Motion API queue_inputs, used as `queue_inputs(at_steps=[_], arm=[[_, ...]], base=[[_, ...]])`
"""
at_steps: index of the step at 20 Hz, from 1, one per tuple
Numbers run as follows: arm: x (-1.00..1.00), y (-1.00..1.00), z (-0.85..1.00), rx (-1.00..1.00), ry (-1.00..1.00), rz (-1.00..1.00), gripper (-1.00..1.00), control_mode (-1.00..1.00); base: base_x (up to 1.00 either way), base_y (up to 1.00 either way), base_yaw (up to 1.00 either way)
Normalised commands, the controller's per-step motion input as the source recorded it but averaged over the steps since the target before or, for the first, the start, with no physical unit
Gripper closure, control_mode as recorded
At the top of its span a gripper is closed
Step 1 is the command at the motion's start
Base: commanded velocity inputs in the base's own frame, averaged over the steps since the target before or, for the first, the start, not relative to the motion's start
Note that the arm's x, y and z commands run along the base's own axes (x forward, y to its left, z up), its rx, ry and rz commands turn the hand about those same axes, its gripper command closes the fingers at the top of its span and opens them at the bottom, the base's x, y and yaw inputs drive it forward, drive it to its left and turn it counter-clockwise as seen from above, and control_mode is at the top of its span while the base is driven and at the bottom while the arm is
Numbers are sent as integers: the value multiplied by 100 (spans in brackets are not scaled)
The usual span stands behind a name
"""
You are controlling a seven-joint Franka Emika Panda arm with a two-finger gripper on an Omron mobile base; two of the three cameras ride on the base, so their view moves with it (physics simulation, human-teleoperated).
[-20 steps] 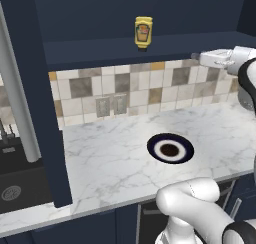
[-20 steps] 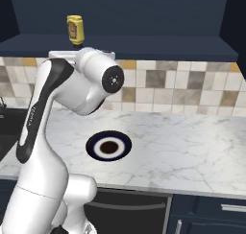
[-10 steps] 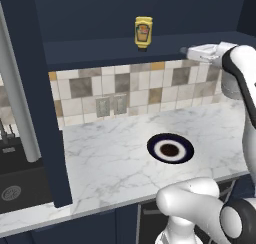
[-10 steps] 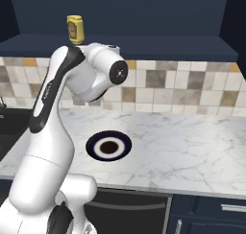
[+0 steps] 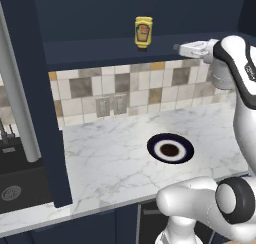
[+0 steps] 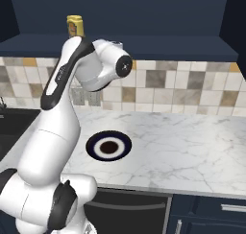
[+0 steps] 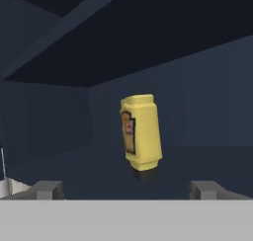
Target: Move the hot dog bun to the plate on the dining table and place the condiment next to that plate. Then navigate to the fridge and take the sausage and place it on the plate as well.
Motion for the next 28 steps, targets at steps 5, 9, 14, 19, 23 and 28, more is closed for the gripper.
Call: queue_inputs(at_steps=[5,9,14,19,23,28], arm=[[52,0,0,0,0,2,-100,-100],[36,1,0,0,0,1,-100,-100],[14,15,0,-1,0,4,-100,-100],[0,2,0,-1,0,0,-100,-100],[12,19,0,-3,0,0,-100,-100],[9,31,0,-4,0,0,-100,-100]], base=[[0,0,0],[0,0,0],[0,0,0],[0,0,0],[0,0,0],[0,0,0]])
